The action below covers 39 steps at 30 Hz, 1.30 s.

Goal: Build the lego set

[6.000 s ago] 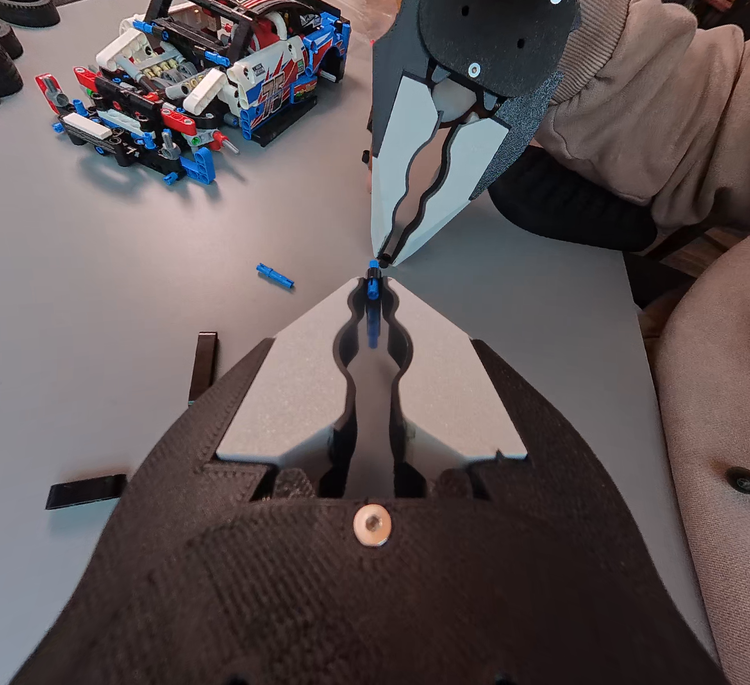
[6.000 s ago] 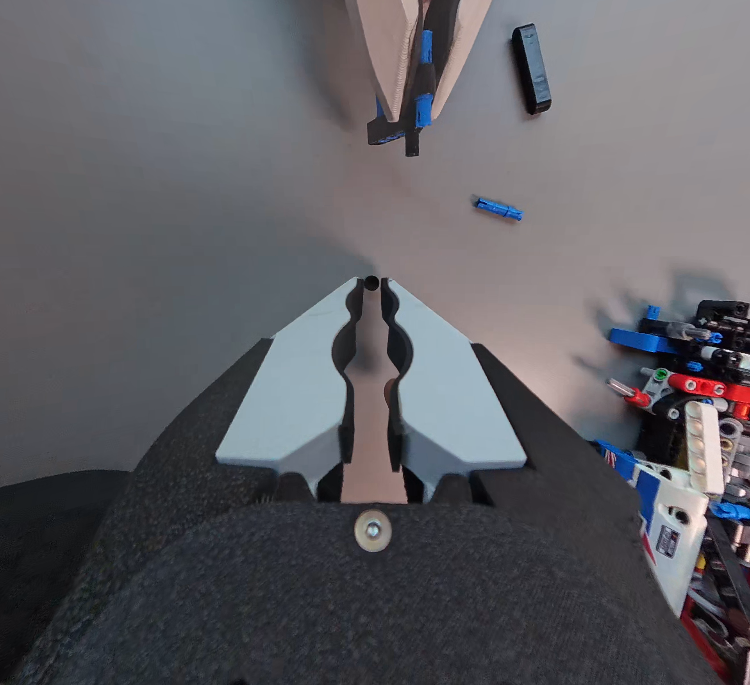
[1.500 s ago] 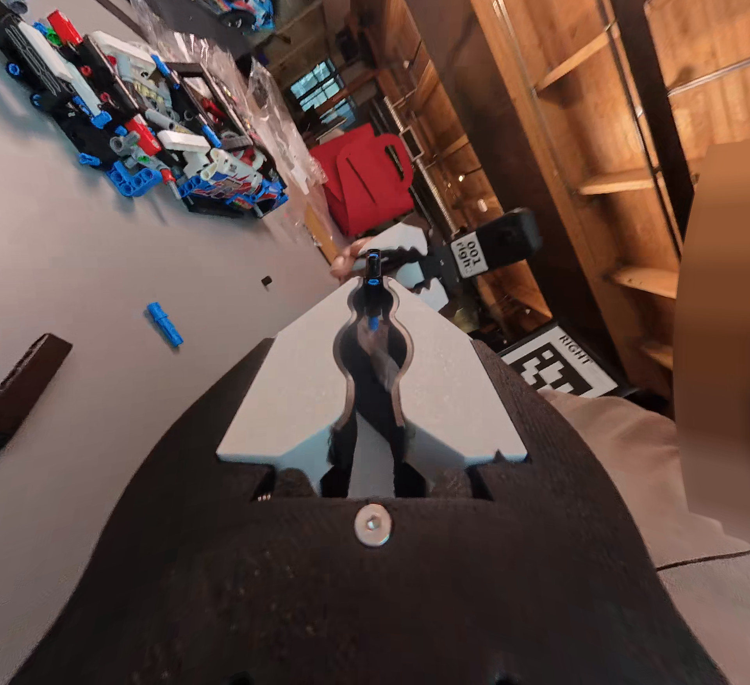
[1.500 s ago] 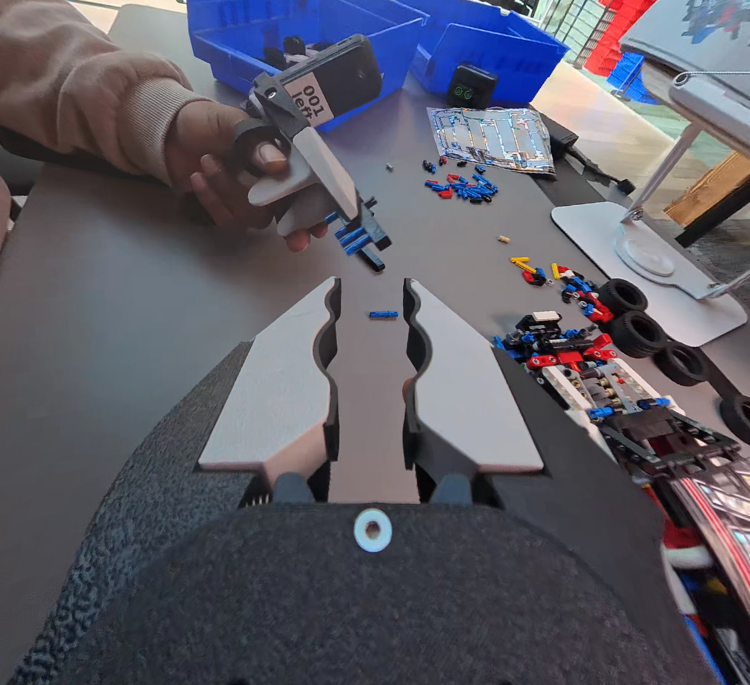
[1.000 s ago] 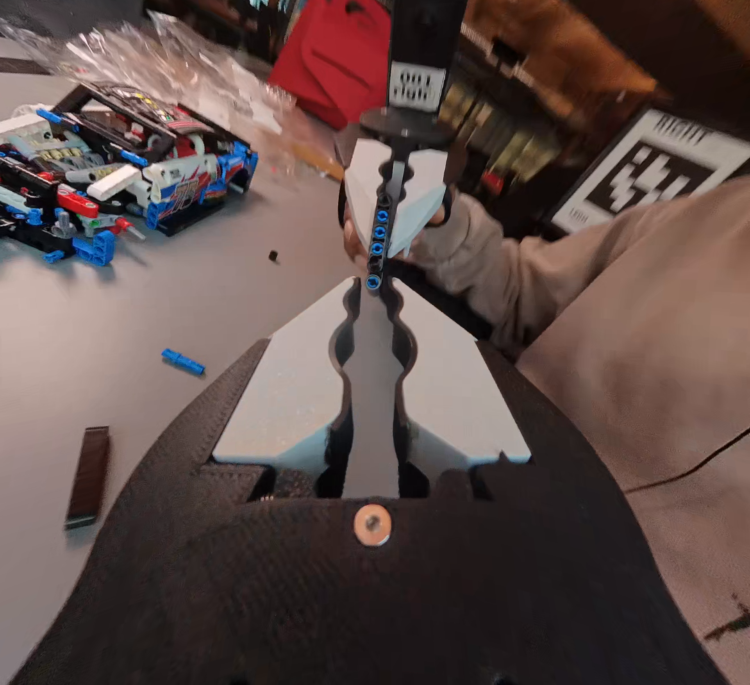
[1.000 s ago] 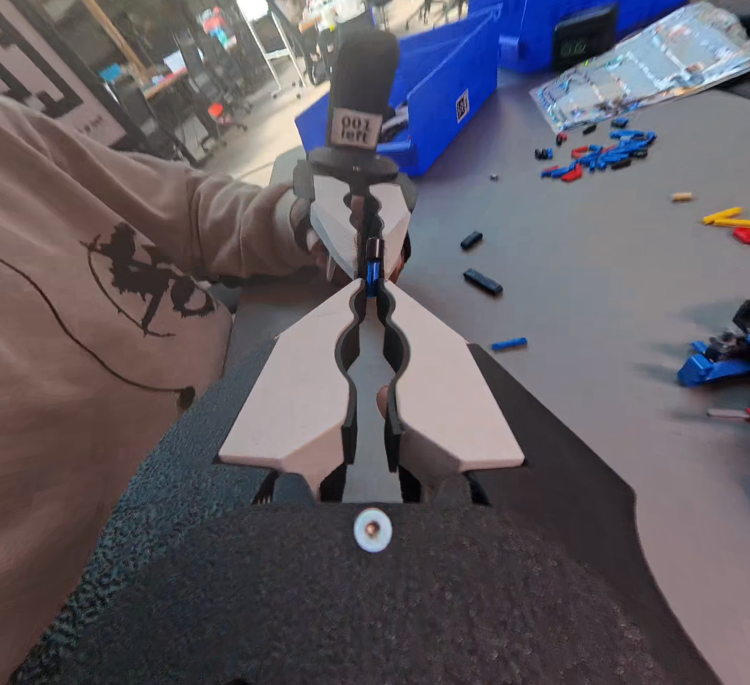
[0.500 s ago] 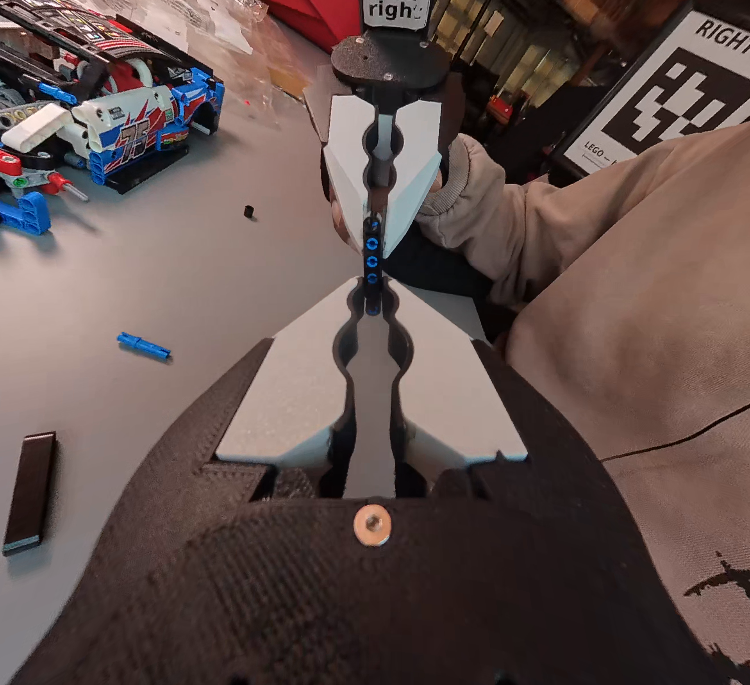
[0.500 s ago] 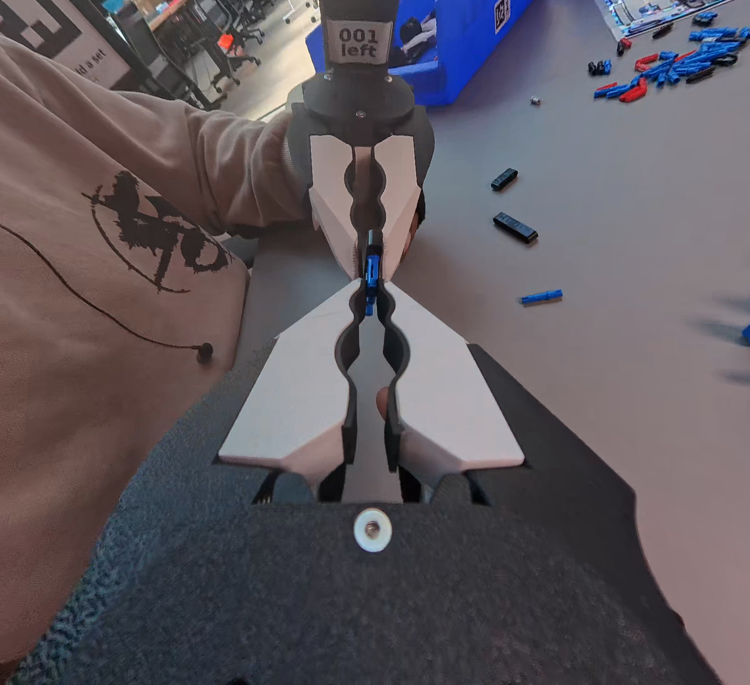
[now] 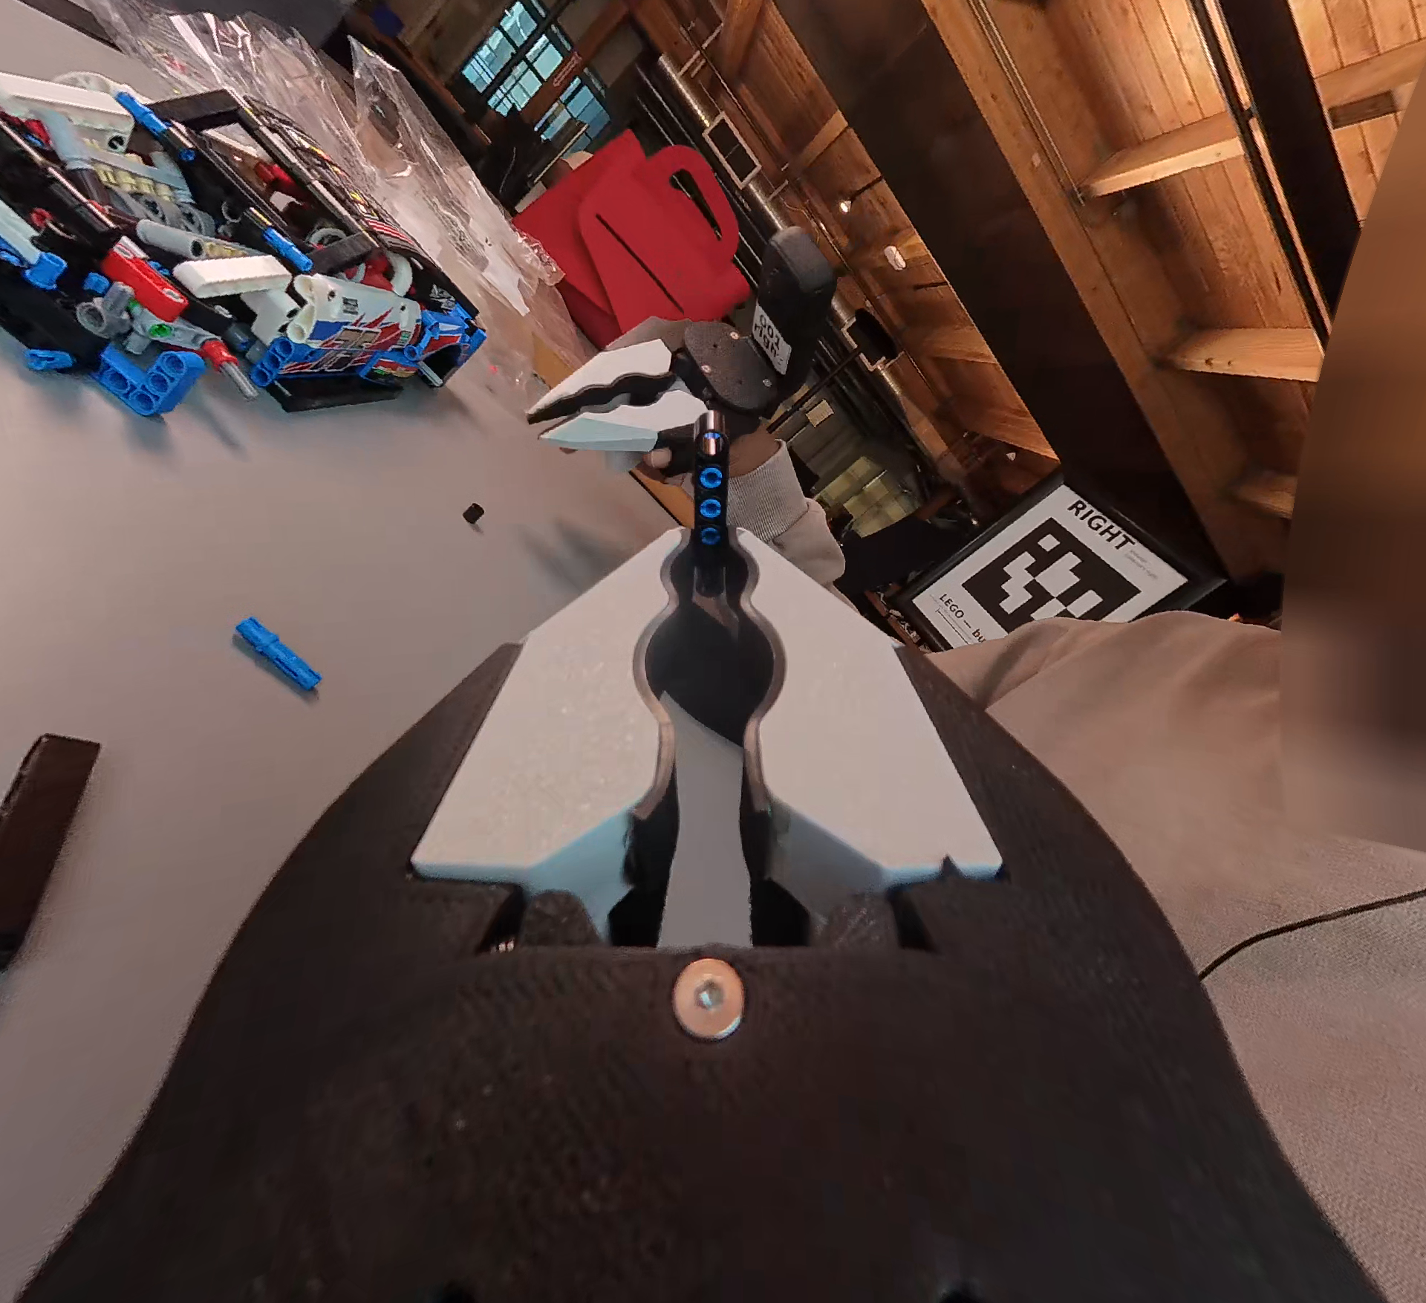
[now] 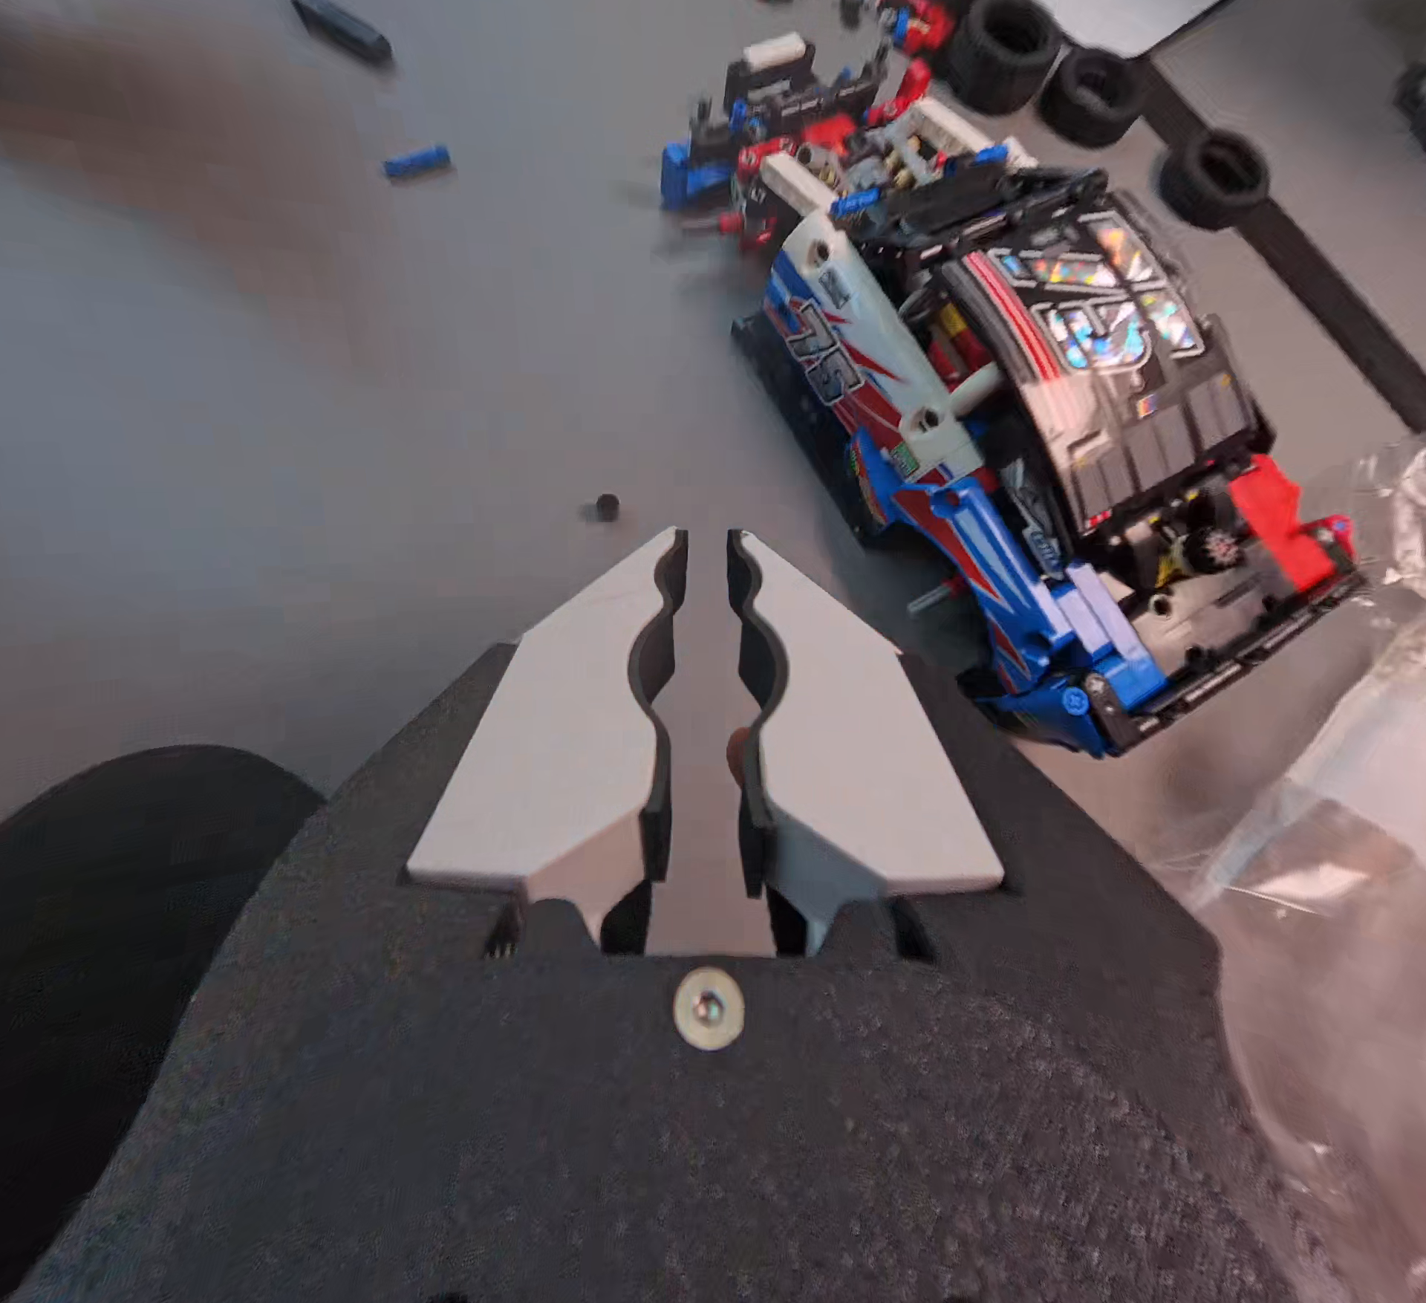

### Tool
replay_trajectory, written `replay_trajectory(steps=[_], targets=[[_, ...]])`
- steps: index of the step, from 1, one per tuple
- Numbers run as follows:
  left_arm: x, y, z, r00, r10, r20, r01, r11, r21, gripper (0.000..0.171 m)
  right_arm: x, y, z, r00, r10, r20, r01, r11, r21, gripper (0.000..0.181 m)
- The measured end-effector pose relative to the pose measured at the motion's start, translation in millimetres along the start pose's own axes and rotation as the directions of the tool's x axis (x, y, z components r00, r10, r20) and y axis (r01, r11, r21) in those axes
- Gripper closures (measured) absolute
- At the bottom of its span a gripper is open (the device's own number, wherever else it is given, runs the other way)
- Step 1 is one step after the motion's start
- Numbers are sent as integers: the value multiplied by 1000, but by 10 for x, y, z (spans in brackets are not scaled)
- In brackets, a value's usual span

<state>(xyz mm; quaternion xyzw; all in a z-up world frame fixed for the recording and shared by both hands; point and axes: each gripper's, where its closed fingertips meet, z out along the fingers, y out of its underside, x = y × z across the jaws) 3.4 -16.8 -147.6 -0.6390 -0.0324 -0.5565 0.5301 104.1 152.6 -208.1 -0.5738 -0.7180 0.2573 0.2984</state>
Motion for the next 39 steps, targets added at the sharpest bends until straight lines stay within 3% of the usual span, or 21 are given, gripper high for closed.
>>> replay_trajectory(steps=[3, 10, 19, 22, 24, 26, 28, 30, 33, 39], targets=[[-42, 53, 34, 1000, -10, 15, 10, 1000, -21, 166, -143, 96, 179, 996, 12, 89, -10, 1000, -22, 172], [-183, 145, 30, 995, -8, 95, 15, 998, -68, 166, -315, 181, 459, 984, -54, 169, 86, 978, -189, 167], [-195, 184, 45, 995, -6, 102, 15, 996, -88, 166, -359, 162, 495, 980, -60, 188, 100, 973, -207, 166], [-217, 212, 48, 993, 5, 119, 7, 995, -102, 166, -370, 162, 504, 979, -63, 194, 105, 972, -211, 176], [-212, 203, 44, 993, 2, 117, 9, 995, -95, 166, -363, -17, 459, 981, -66, 184, 87, 990, -110, 176], [-142, 161, 42, 997, -17, 72, 21, 997, -68, 166, -442, -482, 269, 973, -36, 230, 0, 988, 154, 176], [-11, 80, 39, 1000, -23, -8, 23, 1000, -21, 166, -613, -995, -36, 944, -50, 326, -108, 888, 448, 176], [172, -23, 25, 995, 9, -103, -5, 999, 42, 166, -789, -1374, -293, 896, -51, 441, -265, 735, 625, 177], [306, -75, 14, 987, 89, -133, -78, 994, 82, 166, -1105, -1604, -316, 817, -67, 572, -404, 642, 652, 178], [324, -104, -4, 982, 169, -90, -159, 982, 100, 166, -1441, -1691, -52, 769, -54, 637, -451, 661, 600, 177]])
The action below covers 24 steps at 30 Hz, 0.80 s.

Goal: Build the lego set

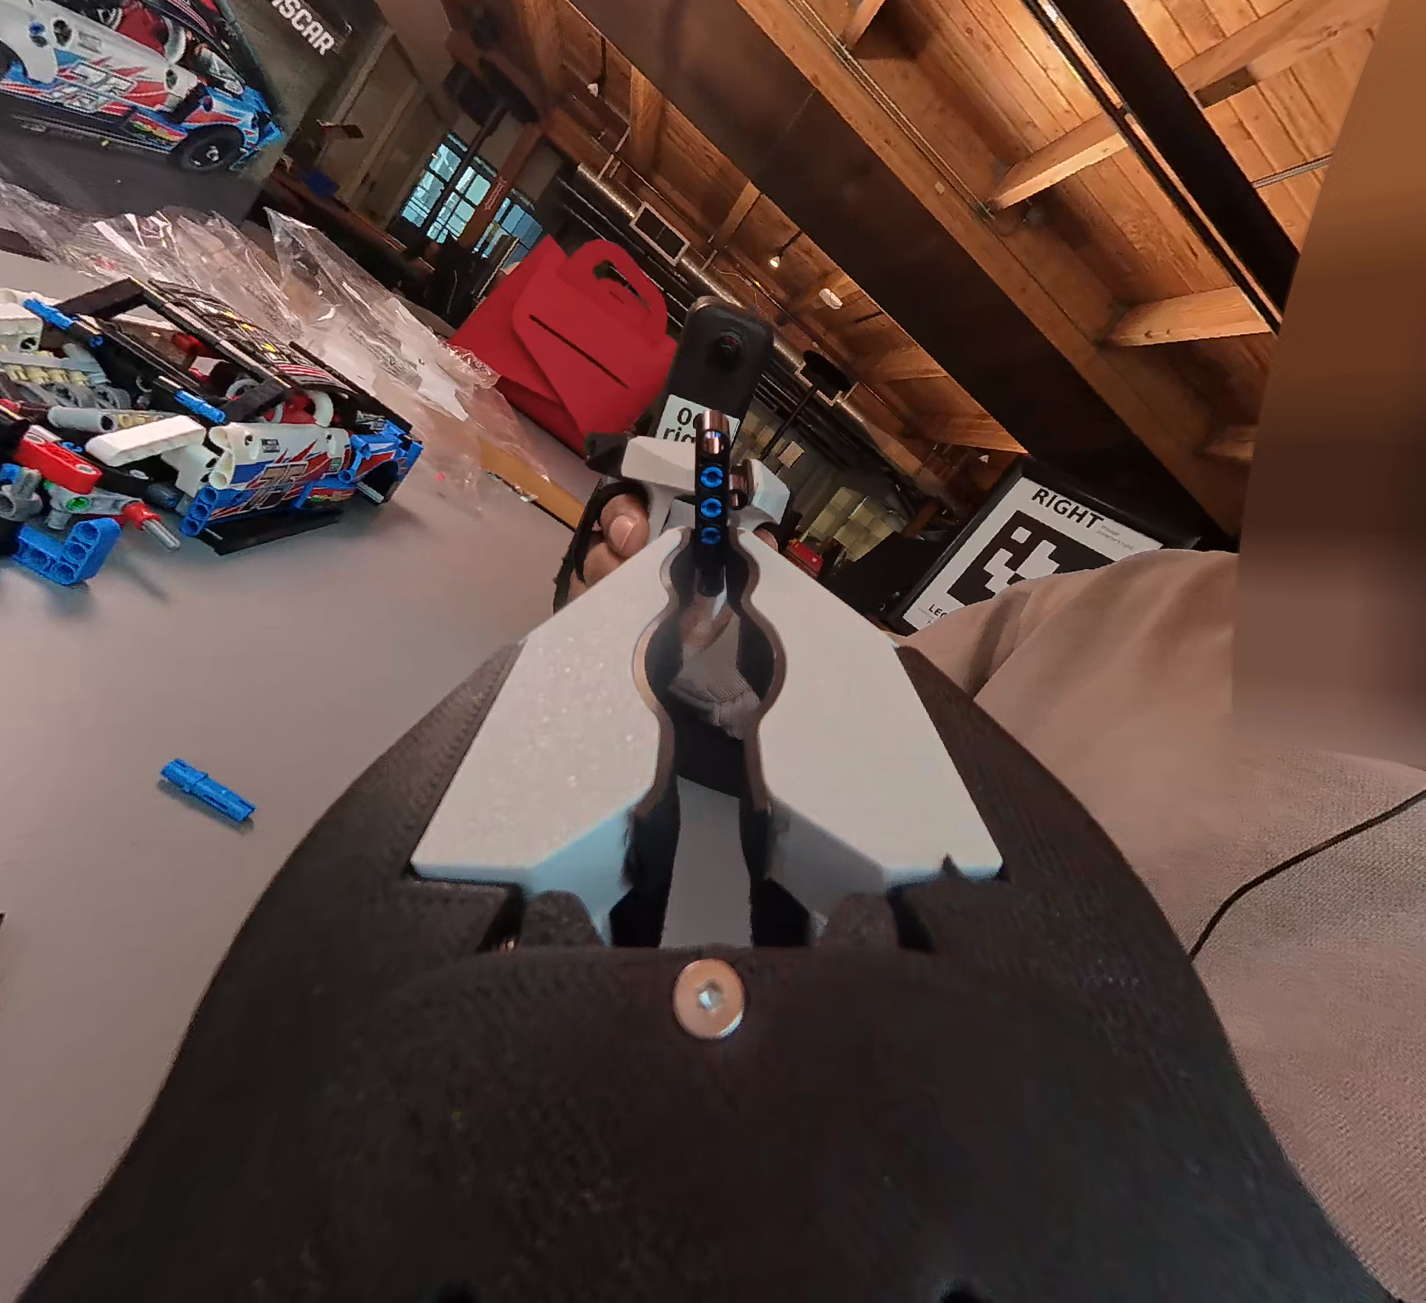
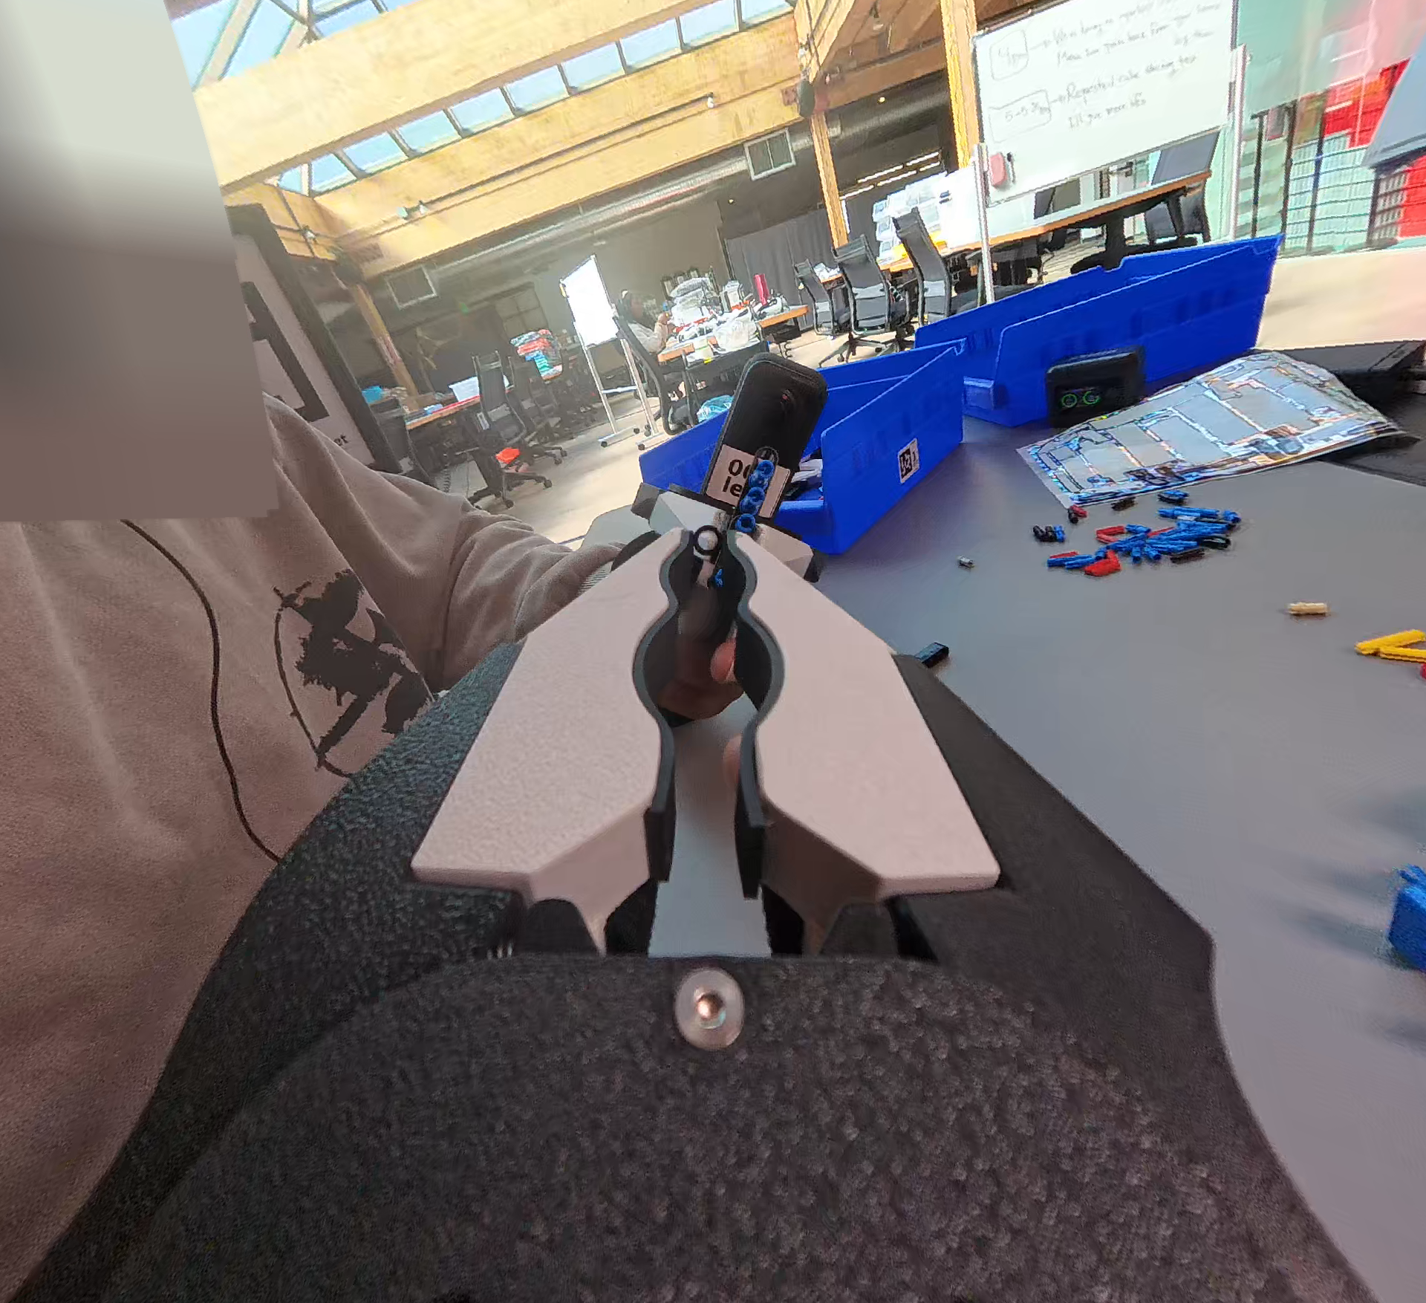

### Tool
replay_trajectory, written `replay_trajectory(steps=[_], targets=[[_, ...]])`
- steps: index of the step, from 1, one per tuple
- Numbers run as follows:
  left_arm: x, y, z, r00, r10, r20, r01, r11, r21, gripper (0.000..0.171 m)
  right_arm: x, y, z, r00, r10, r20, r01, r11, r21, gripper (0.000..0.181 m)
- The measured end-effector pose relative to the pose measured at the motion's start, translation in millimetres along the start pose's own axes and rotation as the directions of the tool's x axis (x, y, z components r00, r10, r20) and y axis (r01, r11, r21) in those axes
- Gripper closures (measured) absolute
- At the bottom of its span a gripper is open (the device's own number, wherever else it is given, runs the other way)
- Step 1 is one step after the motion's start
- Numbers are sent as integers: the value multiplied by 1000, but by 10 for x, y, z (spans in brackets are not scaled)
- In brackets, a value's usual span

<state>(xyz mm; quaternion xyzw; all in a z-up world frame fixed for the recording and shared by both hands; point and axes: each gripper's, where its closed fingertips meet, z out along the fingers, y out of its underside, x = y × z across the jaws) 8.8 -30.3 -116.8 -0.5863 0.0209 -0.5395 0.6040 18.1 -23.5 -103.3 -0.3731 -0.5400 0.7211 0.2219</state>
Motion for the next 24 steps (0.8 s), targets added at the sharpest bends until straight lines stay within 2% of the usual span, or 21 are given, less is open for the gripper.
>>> replay_trajectory(steps=[19, 21, 24], targets=[[22, -13, -4, 980, 181, 83, -180, 983, -23, 166, 46, 151, 25, 997, 77, 2, -77, 997, -31, 177], [23, 15, -2, 968, 229, 98, -224, 973, -58, 166, 41, 174, 21, 995, 100, 11, -100, 994, -41, 177], [7, 95, -5, 939, 324, 117, -306, 940, -154, 166, 37, 254, -3, 999, 54, 3, -53, 991, -124, 177]])
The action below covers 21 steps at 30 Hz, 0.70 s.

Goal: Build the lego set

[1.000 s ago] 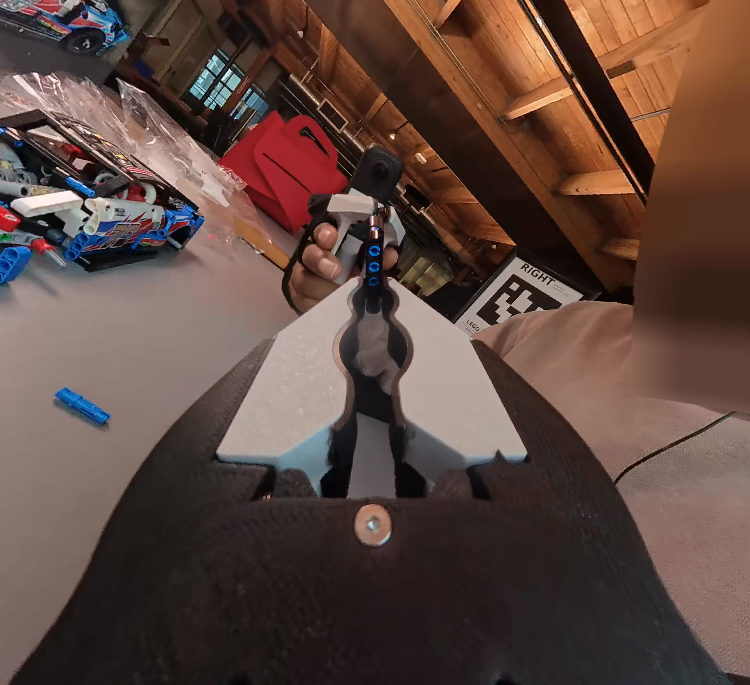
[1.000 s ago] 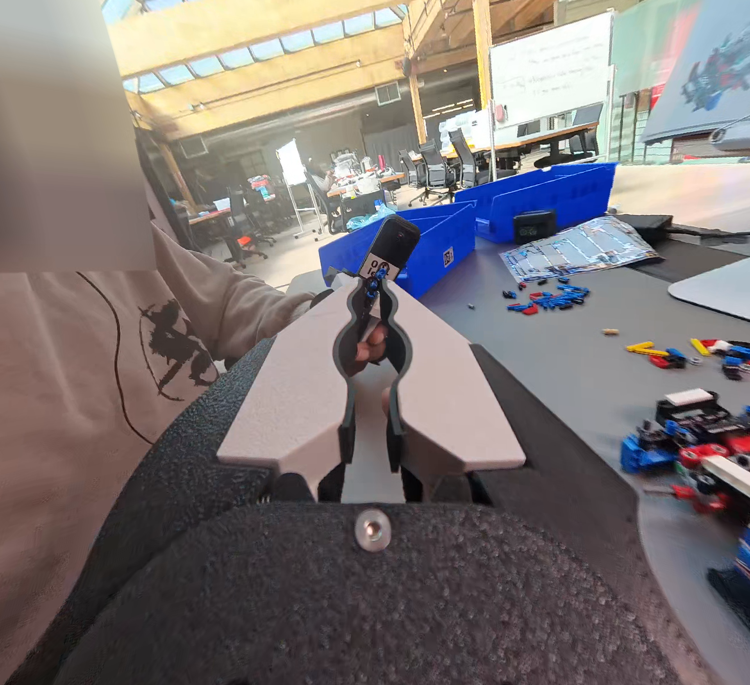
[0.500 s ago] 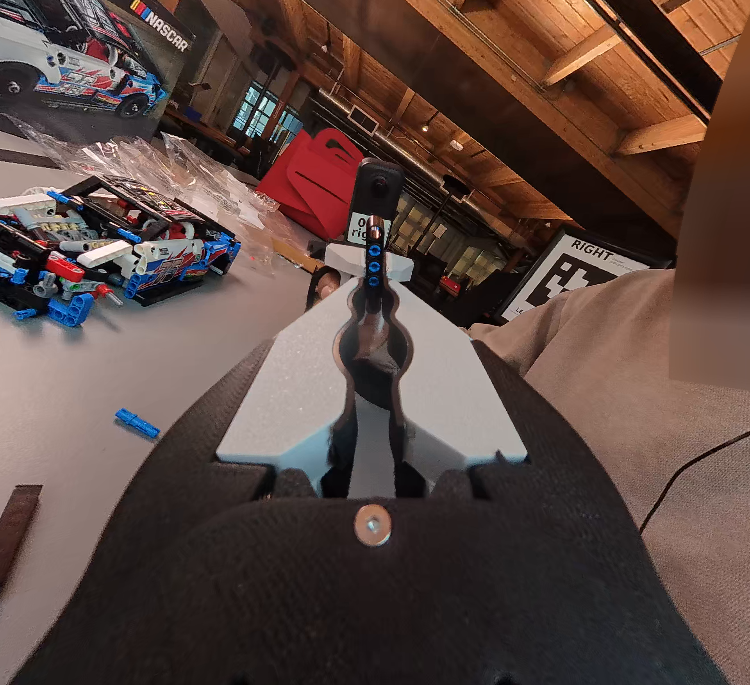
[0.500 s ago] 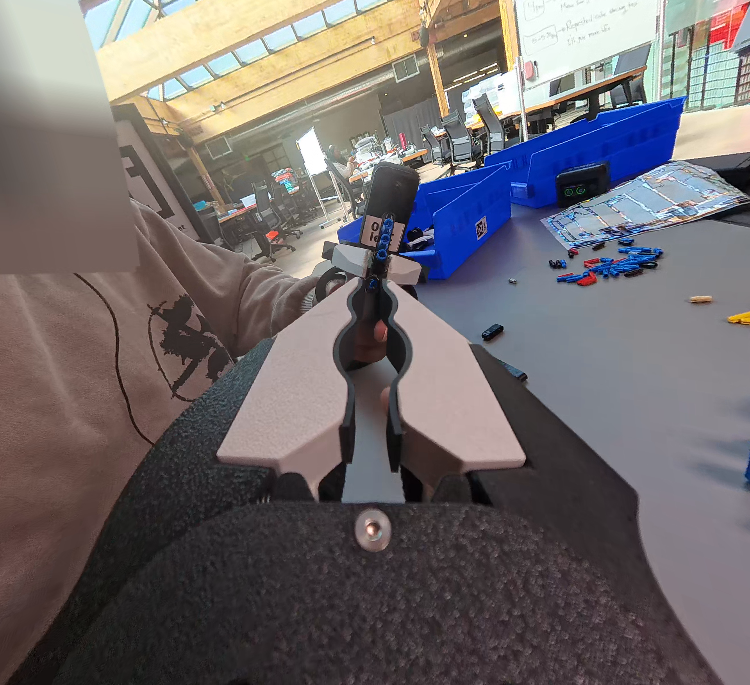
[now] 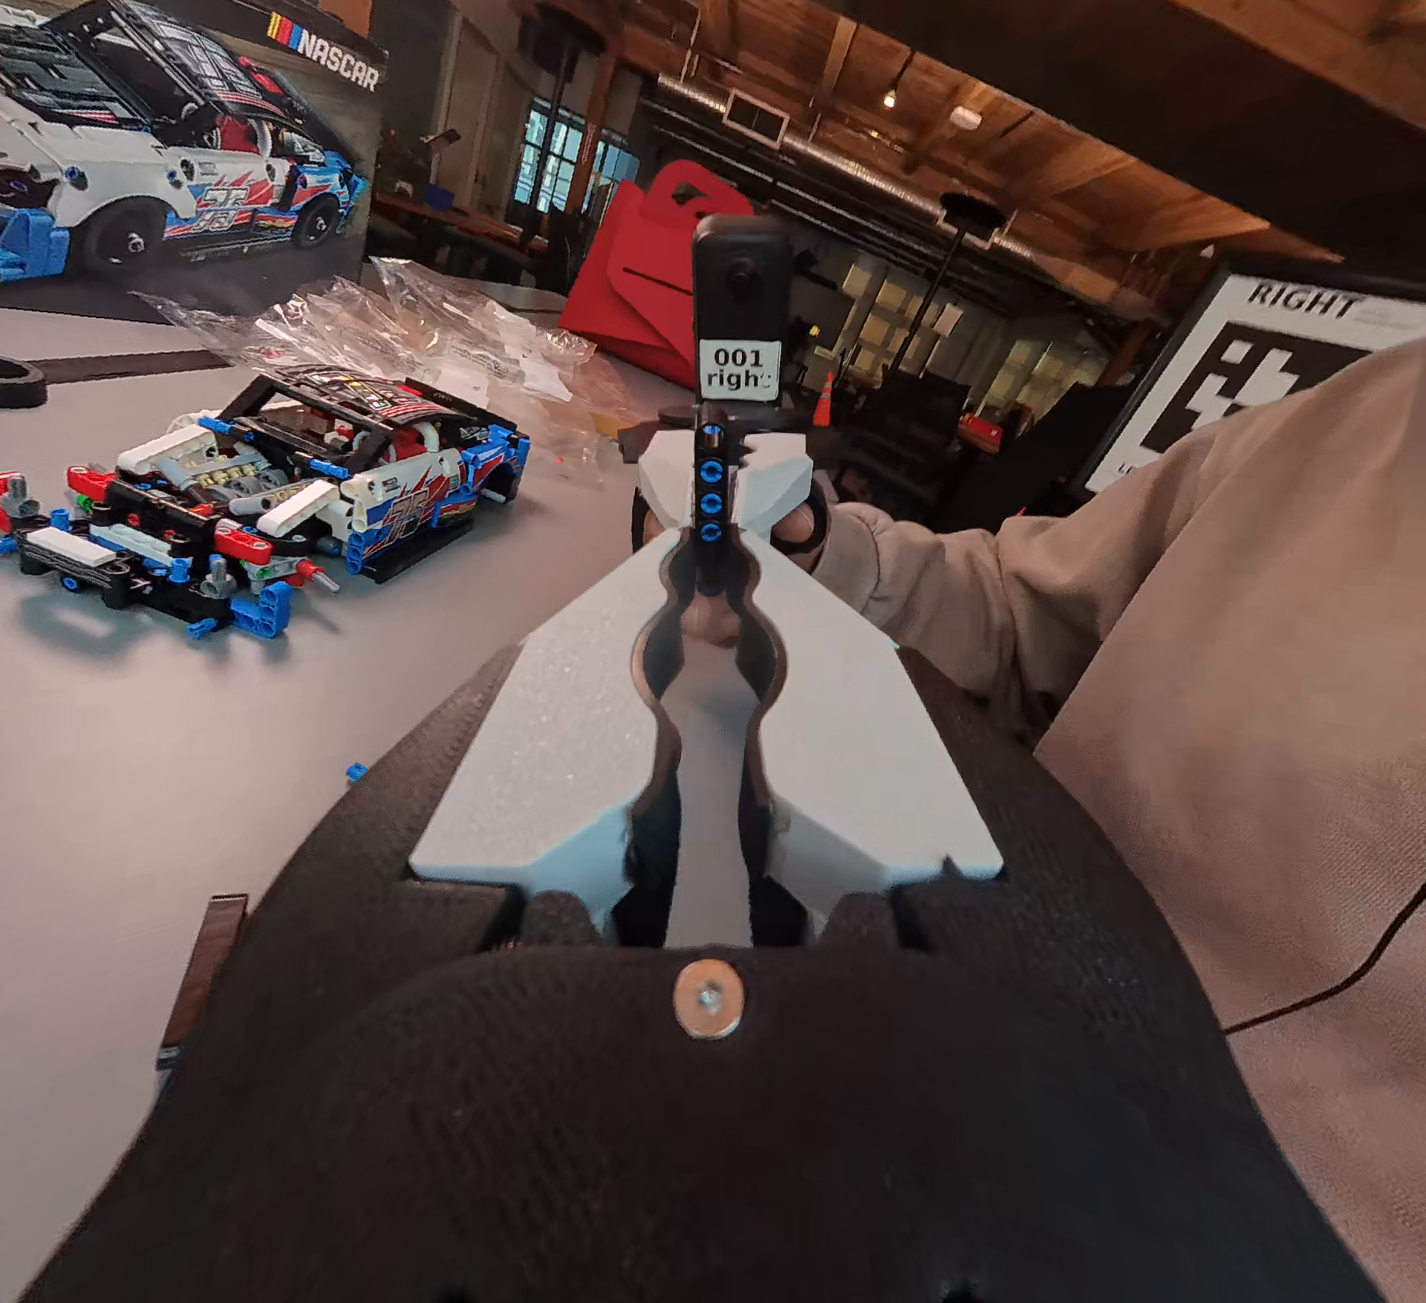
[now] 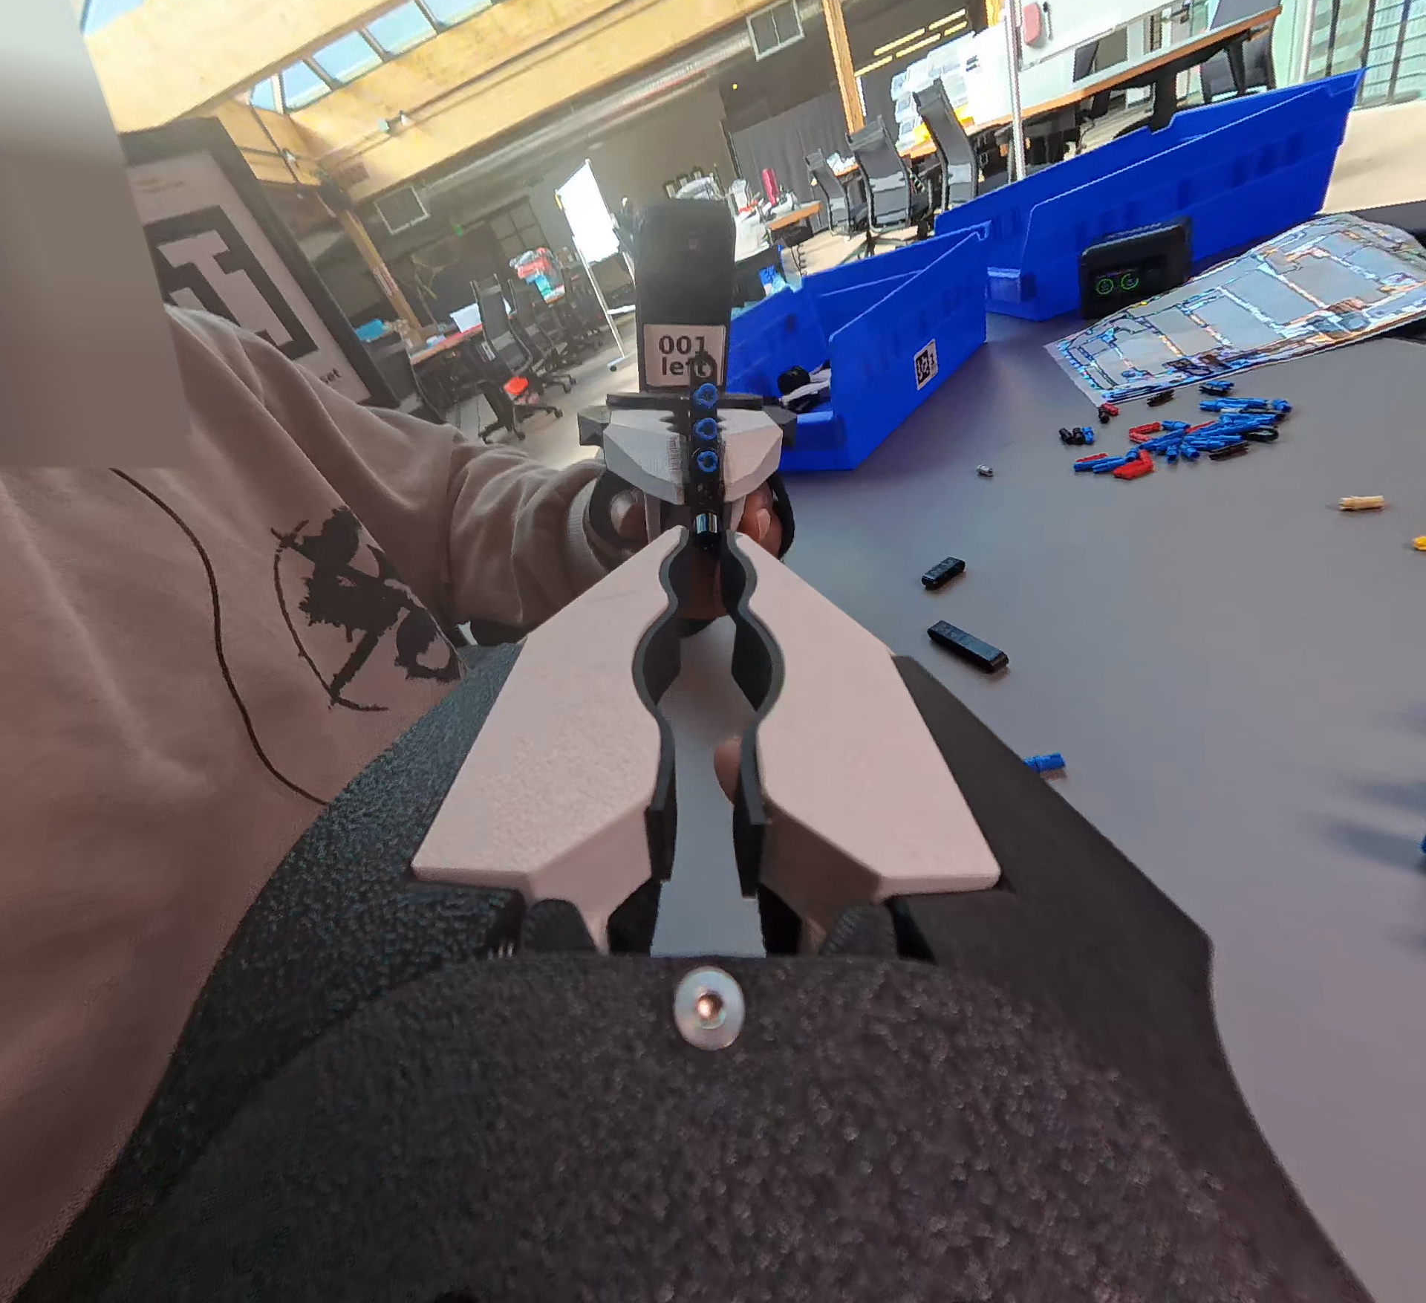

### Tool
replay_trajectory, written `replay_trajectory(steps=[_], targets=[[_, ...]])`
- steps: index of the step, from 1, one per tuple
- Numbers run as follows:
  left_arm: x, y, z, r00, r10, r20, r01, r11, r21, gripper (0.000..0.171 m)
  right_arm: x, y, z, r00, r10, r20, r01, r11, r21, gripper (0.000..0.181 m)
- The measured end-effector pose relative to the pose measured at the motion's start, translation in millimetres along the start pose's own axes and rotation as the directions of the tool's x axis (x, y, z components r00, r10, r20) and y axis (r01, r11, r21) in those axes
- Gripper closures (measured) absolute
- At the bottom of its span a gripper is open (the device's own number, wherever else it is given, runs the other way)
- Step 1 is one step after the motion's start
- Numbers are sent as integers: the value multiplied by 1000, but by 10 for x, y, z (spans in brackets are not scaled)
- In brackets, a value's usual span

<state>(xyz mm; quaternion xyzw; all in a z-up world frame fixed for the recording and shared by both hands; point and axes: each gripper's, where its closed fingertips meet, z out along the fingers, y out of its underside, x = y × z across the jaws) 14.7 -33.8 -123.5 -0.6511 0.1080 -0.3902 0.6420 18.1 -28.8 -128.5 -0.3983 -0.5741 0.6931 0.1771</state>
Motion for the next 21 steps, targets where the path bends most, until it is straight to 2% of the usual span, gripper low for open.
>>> replay_trajectory(steps=[3, 7, 10, 13, 21], targets=[[22, 86, 20, 990, 136, 34, -133, 986, -97, 166, -7, 86, -33, 996, -84, -18, 82, 992, -100, 177], [35, 205, 33, 966, 254, 43, -242, 950, -195, 166, -14, 210, -59, 985, -170, -26, 161, 966, -202, 177], [67, 208, 51, 965, 261, 34, -250, 950, -189, 166, -46, 233, -80, 978, -210, -11, 202, 952, -231, 177], [112, 301, 71, 957, 290, -1, -282, 930, -237, 166, -77, 303, -100, 976, -217, 15, 213, 940, -266, 177], [191, 180, 120, 971, 238, -7, -237, 964, -124, 166, -157, 351, -12, 989, -137, 57, 147, 964, -222, 177]])
